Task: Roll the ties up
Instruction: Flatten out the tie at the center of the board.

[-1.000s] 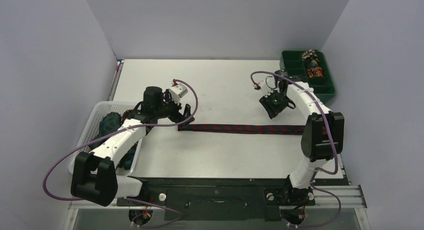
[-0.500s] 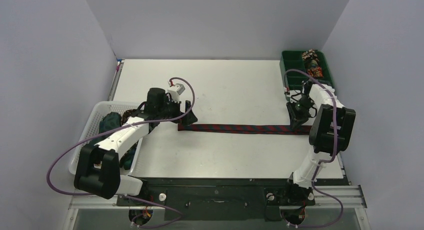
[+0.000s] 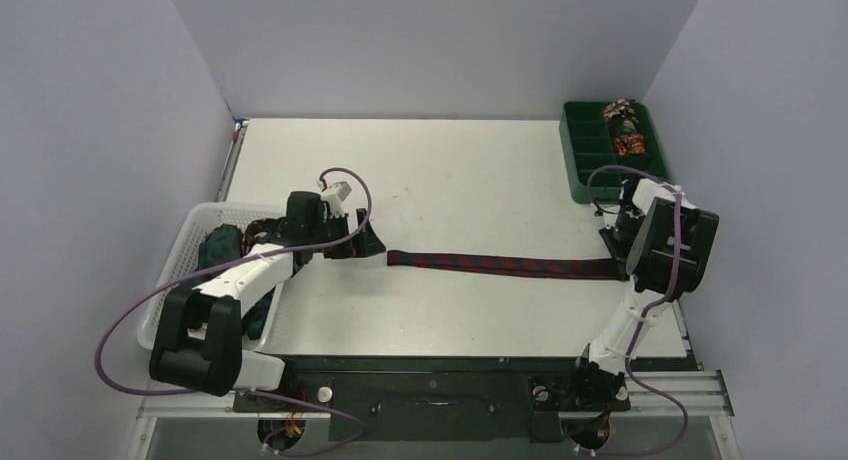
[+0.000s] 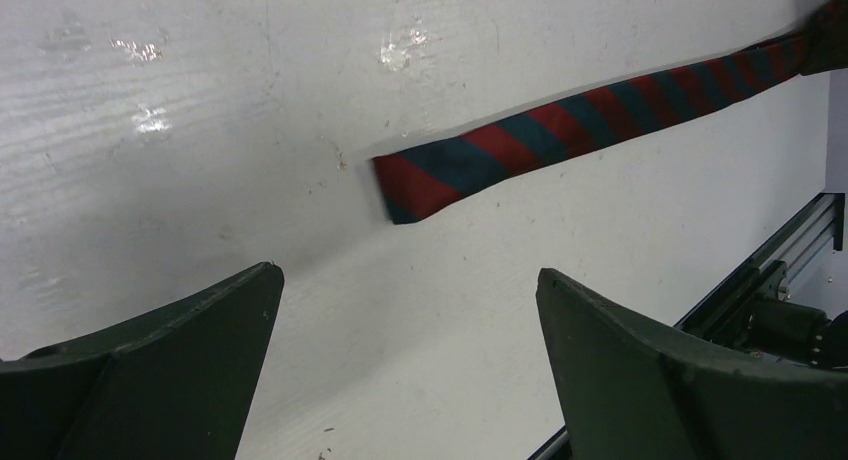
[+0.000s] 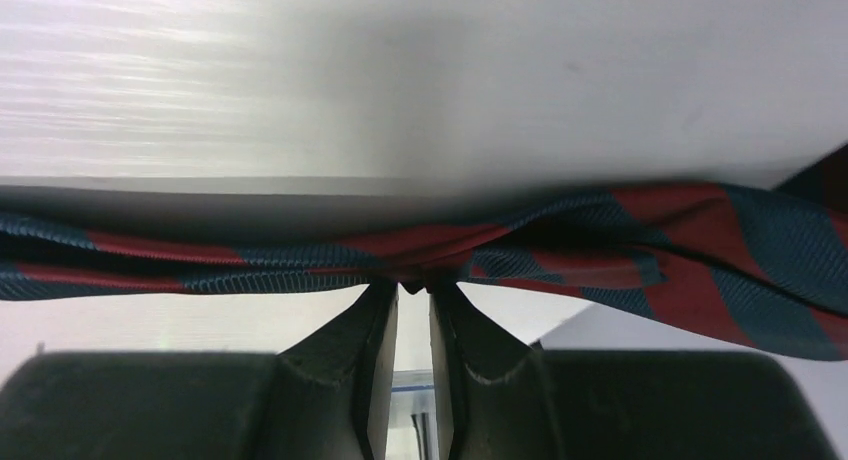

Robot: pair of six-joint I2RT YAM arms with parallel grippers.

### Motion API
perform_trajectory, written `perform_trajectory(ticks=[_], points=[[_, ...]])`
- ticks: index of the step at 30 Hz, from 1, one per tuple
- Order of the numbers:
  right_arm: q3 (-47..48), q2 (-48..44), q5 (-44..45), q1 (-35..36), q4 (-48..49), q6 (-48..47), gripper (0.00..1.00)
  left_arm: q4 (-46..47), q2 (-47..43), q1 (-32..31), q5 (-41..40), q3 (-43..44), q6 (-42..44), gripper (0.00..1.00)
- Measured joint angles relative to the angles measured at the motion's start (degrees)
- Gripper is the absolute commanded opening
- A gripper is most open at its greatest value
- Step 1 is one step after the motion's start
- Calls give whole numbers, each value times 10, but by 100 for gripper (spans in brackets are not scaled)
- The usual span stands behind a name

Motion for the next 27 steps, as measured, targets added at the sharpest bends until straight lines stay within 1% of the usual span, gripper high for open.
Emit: perform_trajectory(ticks=[1, 2, 3, 4, 5, 6, 7, 8, 9, 10, 11, 13, 18, 24, 27], points=[[0, 1, 9, -8, 1, -5, 16, 3, 0, 0, 0, -7, -6, 95], [0, 2, 14, -14, 2, -9, 16, 7, 0, 0, 0, -15, -15, 89], [2, 3, 16, -19, 1, -17, 17, 12, 0, 0, 0, -23, -21, 88], [3, 3, 14, -23, 1, -19, 19, 16, 0, 0, 0, -28, -29, 83], [5, 3, 10, -27, -2, -23, 22, 23, 1, -1, 0, -33, -33, 80], [7, 2, 2, -27, -5, -28, 24, 31, 4, -2, 1, -37, -37, 74], [9, 1, -7, -27, -9, -31, 29, 39, 8, -4, 1, -40, -42, 68], [10, -4, -22, -23, -13, -34, 32, 48, 15, -8, 2, -41, -46, 65], [10, -13, -37, -19, -19, -36, 32, 58, 23, -12, 3, -42, -50, 59], [12, -25, -53, -10, -28, -38, 33, 66, 30, -15, 4, -42, -54, 56], [14, -36, -65, -3, -34, -40, 33, 77, 40, -20, 6, -42, -59, 52], [20, -67, -91, 21, -45, -42, 33, 99, 63, -27, 8, -42, -66, 47], [32, -130, -143, 80, -62, -41, 33, 124, 130, -31, 14, -38, -84, 42], [32, -141, -214, 146, -76, -18, 32, 151, 167, -34, 31, -19, -102, 41], [31, -141, -245, 172, -74, -1, 32, 174, 183, -39, 42, -15, -110, 30]])
